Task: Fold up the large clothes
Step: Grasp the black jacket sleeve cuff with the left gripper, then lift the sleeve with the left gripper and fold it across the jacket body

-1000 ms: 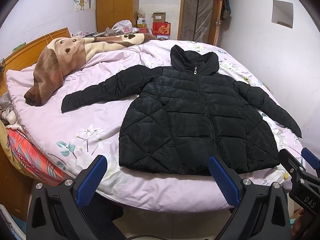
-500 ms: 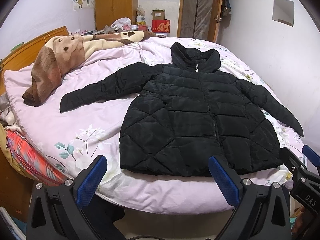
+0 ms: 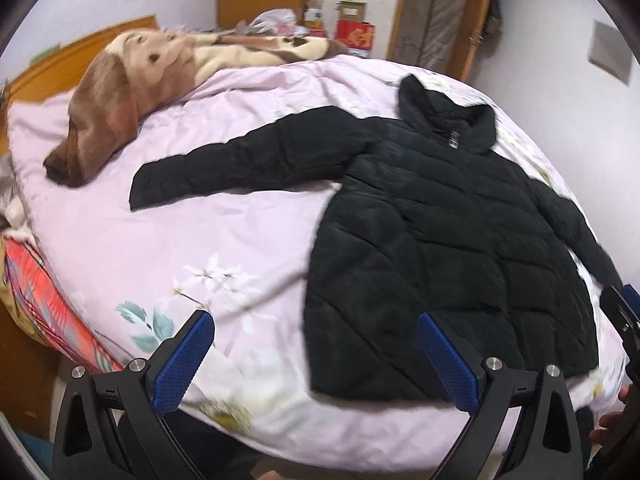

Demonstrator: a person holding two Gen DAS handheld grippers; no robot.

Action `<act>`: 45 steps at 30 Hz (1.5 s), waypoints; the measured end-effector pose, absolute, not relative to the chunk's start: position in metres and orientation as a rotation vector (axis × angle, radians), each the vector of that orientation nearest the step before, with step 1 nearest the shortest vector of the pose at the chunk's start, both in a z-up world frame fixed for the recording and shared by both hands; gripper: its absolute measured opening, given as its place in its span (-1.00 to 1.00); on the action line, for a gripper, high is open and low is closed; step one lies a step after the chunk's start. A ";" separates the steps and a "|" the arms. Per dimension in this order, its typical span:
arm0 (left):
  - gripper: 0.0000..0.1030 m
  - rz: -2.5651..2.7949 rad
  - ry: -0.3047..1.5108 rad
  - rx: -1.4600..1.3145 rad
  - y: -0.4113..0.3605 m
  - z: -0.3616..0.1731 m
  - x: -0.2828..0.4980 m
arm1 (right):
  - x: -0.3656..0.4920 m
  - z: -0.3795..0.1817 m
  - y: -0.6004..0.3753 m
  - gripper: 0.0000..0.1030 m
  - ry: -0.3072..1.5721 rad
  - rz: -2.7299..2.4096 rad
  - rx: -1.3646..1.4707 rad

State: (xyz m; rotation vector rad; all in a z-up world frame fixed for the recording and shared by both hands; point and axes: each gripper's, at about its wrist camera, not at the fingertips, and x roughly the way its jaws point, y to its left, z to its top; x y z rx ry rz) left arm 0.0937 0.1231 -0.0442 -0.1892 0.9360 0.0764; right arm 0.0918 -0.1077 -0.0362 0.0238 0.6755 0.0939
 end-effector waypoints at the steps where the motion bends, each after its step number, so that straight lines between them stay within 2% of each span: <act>1: 0.99 0.080 0.952 -0.218 0.134 -0.048 0.100 | 0.100 -0.036 -0.103 0.99 0.673 0.106 0.028; 6: 0.99 0.113 1.014 -0.340 0.182 -0.074 0.129 | 0.138 -0.038 -0.080 0.99 0.660 0.170 0.020; 14: 0.99 0.272 0.940 -0.547 0.279 -0.099 0.197 | 0.193 -0.056 -0.044 0.99 0.714 0.247 0.034; 18: 0.99 0.316 0.960 -0.649 0.318 -0.121 0.238 | 0.213 -0.065 -0.016 0.99 0.730 0.310 -0.013; 24: 0.99 0.468 0.954 -0.620 0.354 -0.152 0.280 | 0.233 -0.074 0.021 0.99 0.725 0.383 -0.087; 36: 0.96 0.497 0.908 -0.823 0.382 -0.191 0.322 | 0.257 -0.089 0.051 0.99 0.742 0.470 -0.071; 37: 0.92 0.497 0.906 -0.836 0.383 -0.191 0.324 | 0.258 -0.090 0.051 0.99 0.749 0.469 -0.069; 38: 0.68 0.505 0.905 -0.829 0.383 -0.190 0.327 | 0.259 -0.092 0.052 0.99 0.753 0.466 -0.070; 39: 0.28 0.503 0.896 -0.815 0.382 -0.187 0.330 | 0.259 -0.092 0.051 0.99 0.754 0.462 -0.073; 40: 0.13 0.484 0.890 -0.816 0.380 -0.184 0.331 | 0.259 -0.094 0.052 0.99 0.759 0.454 -0.078; 42: -0.35 0.466 0.887 -0.811 0.376 -0.180 0.335 | 0.259 -0.095 0.050 0.99 0.768 0.449 -0.072; 45: -0.64 0.478 0.862 -0.759 0.368 -0.166 0.335 | 0.259 -0.093 0.044 0.99 0.771 0.435 -0.056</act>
